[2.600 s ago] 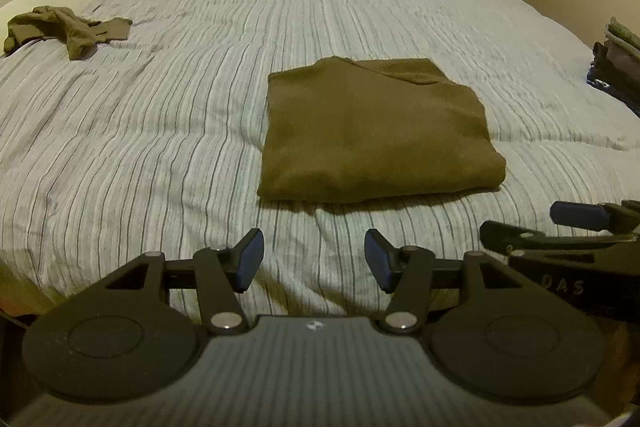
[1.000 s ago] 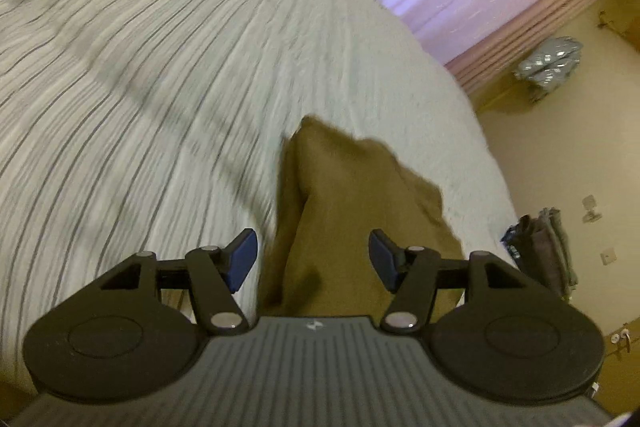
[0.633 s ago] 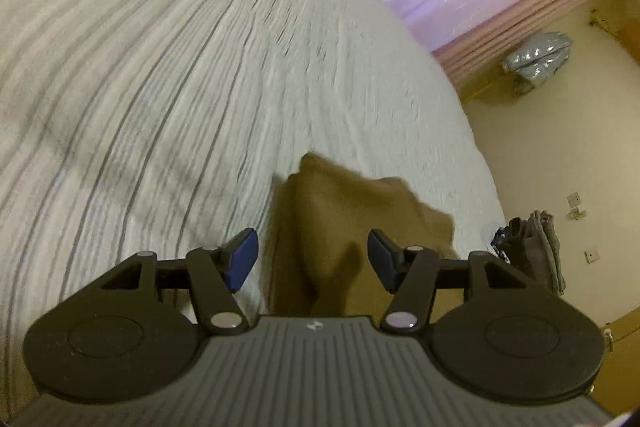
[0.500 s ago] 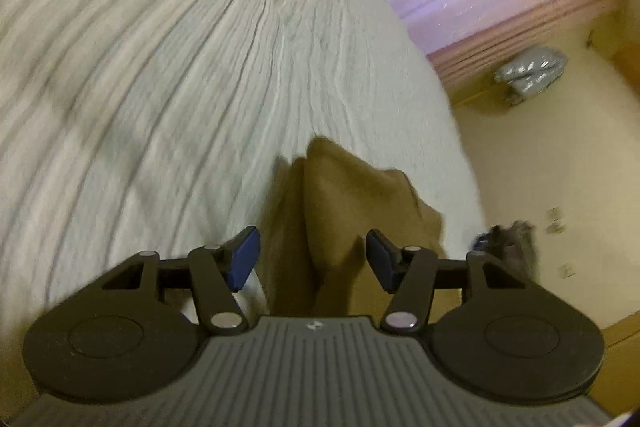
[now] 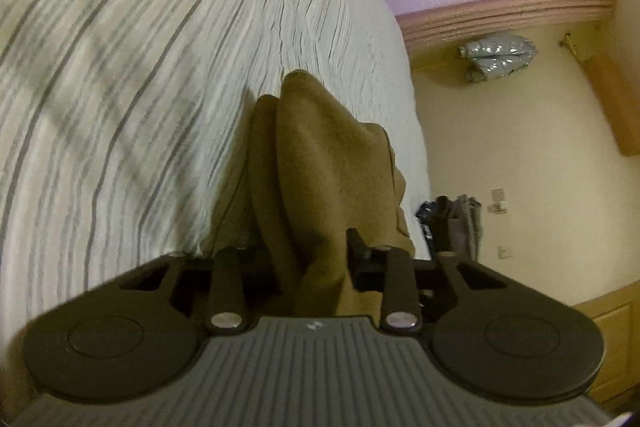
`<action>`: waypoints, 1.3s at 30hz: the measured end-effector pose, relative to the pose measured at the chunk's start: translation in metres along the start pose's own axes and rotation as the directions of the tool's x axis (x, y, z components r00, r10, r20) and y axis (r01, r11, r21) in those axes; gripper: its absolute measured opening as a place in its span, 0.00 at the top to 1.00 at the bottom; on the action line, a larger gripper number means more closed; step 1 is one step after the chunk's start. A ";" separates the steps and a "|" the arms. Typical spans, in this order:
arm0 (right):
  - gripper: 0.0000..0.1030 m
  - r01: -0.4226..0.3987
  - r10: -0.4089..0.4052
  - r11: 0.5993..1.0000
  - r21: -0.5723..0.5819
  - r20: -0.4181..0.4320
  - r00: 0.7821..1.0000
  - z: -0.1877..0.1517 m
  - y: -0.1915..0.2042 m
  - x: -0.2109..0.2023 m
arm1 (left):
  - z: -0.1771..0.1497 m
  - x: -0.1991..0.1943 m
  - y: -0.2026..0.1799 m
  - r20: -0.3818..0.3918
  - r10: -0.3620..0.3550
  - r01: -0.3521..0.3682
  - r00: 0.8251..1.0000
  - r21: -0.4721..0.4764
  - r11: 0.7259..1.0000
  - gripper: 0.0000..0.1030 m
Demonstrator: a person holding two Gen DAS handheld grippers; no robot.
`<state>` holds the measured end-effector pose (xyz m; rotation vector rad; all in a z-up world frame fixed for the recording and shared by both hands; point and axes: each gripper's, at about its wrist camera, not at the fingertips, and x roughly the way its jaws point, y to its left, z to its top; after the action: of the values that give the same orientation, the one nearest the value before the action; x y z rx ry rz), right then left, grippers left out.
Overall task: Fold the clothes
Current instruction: 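Grasp the folded shirt edge with the left gripper while the right gripper grasps it too, then carry the folded shirt with both grippers toward the clothes stack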
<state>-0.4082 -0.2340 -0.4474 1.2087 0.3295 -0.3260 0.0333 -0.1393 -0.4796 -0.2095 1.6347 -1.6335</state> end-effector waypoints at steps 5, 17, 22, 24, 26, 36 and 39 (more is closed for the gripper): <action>0.73 -0.043 0.048 0.997 0.067 -0.073 0.996 0.013 -0.013 0.016 | 0.004 0.005 0.003 -0.010 -0.004 0.004 1.000 -0.032 0.999 0.84; 0.80 0.141 -0.158 0.969 0.201 0.069 0.985 0.024 0.094 -0.090 | 0.036 0.005 -0.165 -0.159 0.069 -0.064 0.985 0.033 0.997 0.87; 0.80 0.153 -0.218 0.945 0.289 0.209 0.953 0.025 0.153 -0.188 | 0.042 0.037 -0.270 -0.295 0.014 0.020 0.955 0.113 0.993 0.87; 0.80 0.155 -0.247 0.936 0.315 0.277 0.929 0.022 0.169 -0.227 | 0.041 0.058 -0.305 -0.354 -0.018 0.071 0.935 0.139 0.988 0.87; 0.80 0.157 -0.279 0.928 0.337 0.351 0.894 0.017 0.181 -0.264 | 0.039 0.088 -0.336 -0.413 -0.039 0.115 0.910 0.161 0.980 0.87; 0.80 0.149 -0.447 0.857 0.494 0.567 0.692 0.015 0.156 -0.424 | -0.011 0.293 -0.470 -0.639 -0.049 0.262 0.767 0.242 0.934 0.87; 0.80 0.156 -0.461 0.856 0.493 0.593 0.660 0.046 0.121 -0.482 | -0.026 0.361 -0.508 -0.646 -0.047 0.276 0.762 0.259 0.926 0.87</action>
<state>-0.7914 -0.2049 -0.1292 1.3301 -0.2186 -1.1826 -0.4313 -0.4221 -0.1735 0.4430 1.7952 -2.2601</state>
